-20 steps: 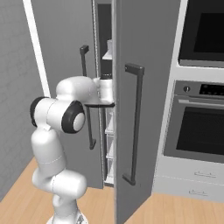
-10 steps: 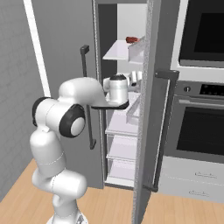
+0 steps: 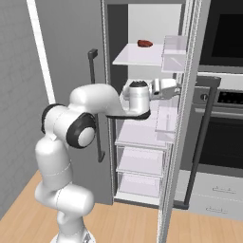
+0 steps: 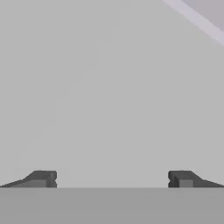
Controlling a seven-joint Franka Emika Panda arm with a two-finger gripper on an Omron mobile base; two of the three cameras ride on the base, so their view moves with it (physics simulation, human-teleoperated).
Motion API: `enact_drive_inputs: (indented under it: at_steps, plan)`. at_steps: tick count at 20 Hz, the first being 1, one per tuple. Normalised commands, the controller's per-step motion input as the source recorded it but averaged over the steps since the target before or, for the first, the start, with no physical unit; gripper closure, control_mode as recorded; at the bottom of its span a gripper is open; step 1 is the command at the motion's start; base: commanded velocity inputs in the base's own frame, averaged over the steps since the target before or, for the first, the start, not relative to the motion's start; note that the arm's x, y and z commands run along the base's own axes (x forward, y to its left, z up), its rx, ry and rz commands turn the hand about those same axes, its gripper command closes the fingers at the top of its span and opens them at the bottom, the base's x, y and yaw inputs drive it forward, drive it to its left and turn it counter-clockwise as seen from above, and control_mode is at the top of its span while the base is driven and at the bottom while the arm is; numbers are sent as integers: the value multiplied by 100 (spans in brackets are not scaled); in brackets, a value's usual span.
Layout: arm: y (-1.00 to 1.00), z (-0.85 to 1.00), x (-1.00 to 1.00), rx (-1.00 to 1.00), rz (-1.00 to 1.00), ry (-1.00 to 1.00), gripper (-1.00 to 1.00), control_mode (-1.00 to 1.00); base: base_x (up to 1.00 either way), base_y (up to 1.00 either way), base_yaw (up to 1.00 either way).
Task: Take the strawberry from the fridge and place it on top of the pancake, located on the dining counter.
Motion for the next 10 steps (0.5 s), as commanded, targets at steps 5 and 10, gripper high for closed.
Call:
enact_drive_inputs:
  at_steps: [5,10]
  plan:
    - [9,-4,-38,0,1,-2,-100,-100,0,0,0]
    - [88,17,-57,2,0,-3,-100,-100,0,0,0]
